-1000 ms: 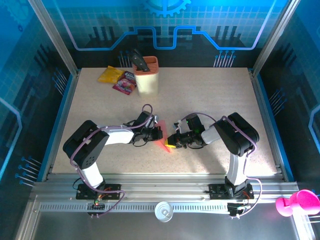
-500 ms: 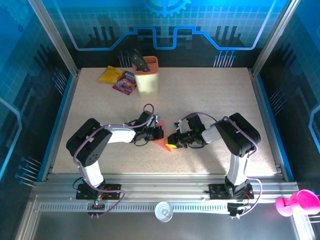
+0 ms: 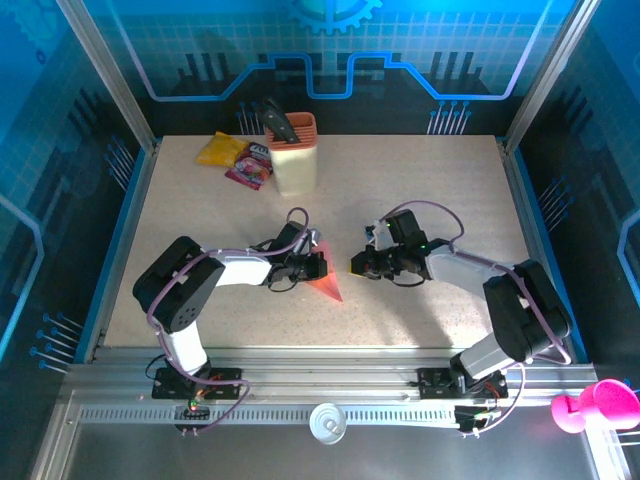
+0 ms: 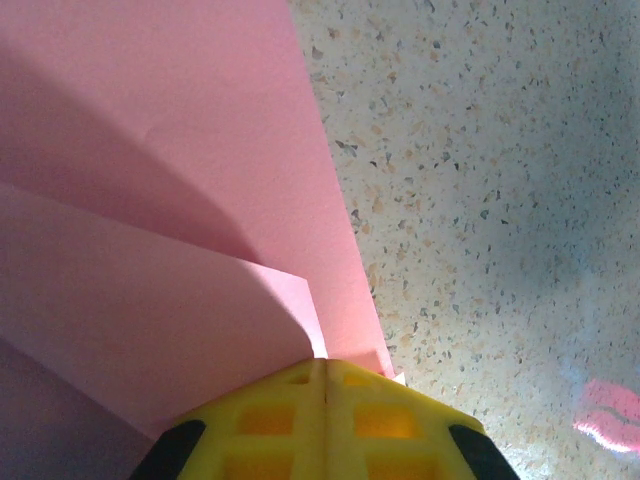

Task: Fold a paper plane with a square sheet of paper (pick it up from the middle)
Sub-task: Fourth fold the wing at the center of the table.

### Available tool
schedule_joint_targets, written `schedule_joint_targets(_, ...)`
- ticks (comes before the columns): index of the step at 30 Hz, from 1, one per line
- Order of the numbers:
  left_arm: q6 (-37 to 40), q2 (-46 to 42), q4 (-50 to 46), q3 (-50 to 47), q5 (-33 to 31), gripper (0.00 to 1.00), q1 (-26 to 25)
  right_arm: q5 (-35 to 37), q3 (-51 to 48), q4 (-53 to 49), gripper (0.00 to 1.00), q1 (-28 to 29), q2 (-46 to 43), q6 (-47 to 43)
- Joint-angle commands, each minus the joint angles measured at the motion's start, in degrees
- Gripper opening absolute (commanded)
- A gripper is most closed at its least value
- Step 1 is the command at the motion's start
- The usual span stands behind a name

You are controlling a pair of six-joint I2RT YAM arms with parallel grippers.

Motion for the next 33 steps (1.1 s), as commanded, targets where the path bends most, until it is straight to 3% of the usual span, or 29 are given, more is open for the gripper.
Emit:
schedule_joint_targets(1,1.62,1.31,-1.36,-0.47,-0.58,0.0,-0.24,4.75,2.8,-4.77,0.01,4.68,1.37,-2.57)
schedule_joint_targets(10,1.36,1.44,-1.3,-0.45,-0.51,0.0,-0.32,5.75,4.96,0.61,0.0,11.2,8.27,-0.78)
schedule_joint_targets(19,1.36,1.23,-1.18,-0.55,-0.4,0.0,-0.25,5.47,5.28,3.92,0.0,11.34,12.93,0.71)
schedule_joint_targets(33,1.71,1.28,-1.67,-0.39,-0.5,0.0,-0.24,5.28,-1.58,7.86,0.0,9.14,11.99,2.79)
